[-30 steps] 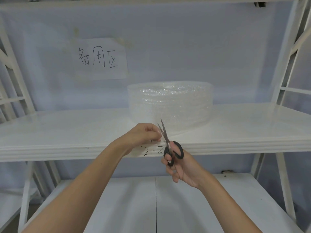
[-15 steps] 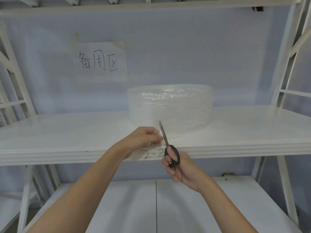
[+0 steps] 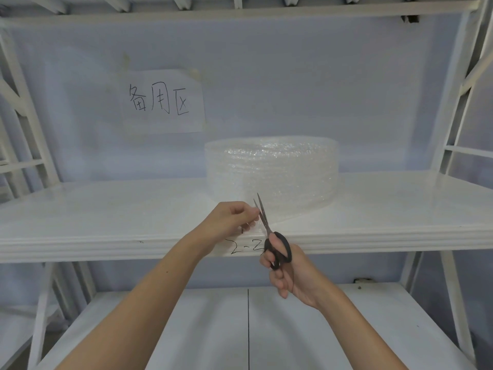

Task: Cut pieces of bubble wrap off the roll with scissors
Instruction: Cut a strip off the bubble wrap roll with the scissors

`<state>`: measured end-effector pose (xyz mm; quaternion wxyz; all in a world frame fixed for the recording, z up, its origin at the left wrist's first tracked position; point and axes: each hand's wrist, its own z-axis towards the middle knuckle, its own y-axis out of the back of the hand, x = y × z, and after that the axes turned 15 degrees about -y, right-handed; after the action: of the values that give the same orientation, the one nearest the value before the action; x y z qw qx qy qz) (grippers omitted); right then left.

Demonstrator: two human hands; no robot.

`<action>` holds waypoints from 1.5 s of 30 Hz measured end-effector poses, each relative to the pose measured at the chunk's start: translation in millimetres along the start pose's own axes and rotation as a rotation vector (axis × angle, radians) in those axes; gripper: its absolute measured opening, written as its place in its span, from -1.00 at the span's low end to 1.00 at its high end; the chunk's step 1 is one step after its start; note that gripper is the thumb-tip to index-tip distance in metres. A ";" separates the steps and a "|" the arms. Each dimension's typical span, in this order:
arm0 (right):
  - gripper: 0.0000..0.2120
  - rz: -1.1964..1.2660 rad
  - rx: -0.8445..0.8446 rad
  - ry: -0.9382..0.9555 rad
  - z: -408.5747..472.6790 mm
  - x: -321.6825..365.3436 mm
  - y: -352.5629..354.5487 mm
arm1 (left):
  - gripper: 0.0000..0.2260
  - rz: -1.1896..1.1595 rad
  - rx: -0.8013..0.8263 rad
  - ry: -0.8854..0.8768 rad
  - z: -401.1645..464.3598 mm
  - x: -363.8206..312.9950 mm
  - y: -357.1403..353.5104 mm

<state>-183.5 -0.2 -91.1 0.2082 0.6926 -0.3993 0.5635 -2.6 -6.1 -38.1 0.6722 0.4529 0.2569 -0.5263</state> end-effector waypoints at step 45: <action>-0.51 -0.217 -0.157 0.078 0.5 28.7 -14.9 | -0.78 -0.077 -0.048 -0.095 -0.2 5.4 5.6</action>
<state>-170.2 -0.9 -61.6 0.3371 0.6909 -0.3565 0.5309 4.4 -8.3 -40.7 0.6737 0.4008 0.2547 -0.5662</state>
